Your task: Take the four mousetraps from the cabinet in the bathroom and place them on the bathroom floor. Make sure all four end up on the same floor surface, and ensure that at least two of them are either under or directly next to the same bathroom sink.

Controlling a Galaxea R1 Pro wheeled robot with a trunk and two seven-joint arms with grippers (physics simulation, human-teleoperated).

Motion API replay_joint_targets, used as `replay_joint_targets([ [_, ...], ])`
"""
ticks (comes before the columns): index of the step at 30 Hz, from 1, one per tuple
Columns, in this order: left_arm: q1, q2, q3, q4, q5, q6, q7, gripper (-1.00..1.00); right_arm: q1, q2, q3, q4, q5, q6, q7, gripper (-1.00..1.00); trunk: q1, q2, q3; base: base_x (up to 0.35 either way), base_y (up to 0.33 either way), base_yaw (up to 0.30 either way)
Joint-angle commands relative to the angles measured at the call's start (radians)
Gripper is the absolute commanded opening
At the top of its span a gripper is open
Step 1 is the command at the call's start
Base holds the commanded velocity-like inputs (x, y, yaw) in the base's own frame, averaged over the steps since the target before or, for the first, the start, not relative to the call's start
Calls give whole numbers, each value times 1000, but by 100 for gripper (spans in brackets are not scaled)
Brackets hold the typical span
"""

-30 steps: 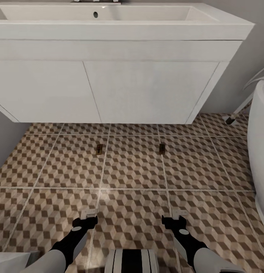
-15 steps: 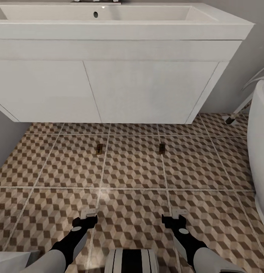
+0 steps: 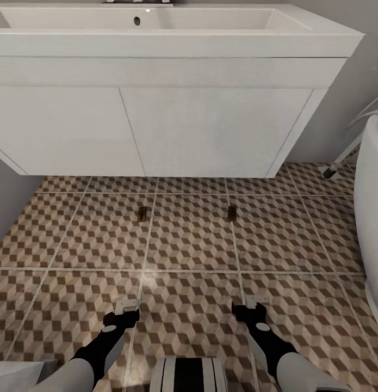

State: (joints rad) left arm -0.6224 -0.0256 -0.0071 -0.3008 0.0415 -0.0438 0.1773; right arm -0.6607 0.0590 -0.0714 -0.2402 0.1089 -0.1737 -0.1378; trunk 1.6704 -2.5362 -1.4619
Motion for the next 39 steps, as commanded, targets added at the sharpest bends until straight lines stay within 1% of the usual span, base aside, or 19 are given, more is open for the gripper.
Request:
replay_joint_targets([
  [1,0,0,-1,1,5,-4,3,100,0,1,-8,-2,10,-2,-4,100,0,0,-1,0,0,0],
  [39,0,2,2,0,9,-2,2,100,0,2,-4,-18,17,6,-38,100,0,0,-1,0,0,0],
])
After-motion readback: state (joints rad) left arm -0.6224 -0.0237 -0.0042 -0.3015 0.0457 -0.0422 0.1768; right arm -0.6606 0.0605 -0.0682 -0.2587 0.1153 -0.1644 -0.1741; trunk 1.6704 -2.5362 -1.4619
